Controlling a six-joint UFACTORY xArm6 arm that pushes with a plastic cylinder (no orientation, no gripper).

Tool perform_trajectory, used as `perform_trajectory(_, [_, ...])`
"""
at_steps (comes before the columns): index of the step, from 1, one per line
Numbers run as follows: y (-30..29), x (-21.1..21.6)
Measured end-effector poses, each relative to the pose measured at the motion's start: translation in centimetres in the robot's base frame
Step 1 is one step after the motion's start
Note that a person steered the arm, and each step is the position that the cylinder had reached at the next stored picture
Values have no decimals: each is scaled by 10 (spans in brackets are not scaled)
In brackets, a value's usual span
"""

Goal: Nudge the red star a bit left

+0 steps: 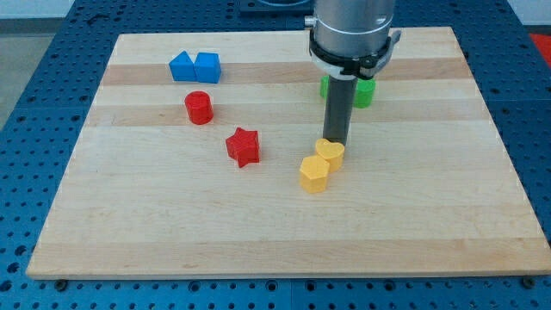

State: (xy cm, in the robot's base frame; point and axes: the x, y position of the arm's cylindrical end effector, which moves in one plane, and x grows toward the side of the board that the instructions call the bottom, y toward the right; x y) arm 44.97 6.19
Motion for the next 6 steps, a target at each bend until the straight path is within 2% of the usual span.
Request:
perform_trajectory(2, [-2,3])
perform_trajectory(4, [-66,-15])
perform_trajectory(6, [-81,5])
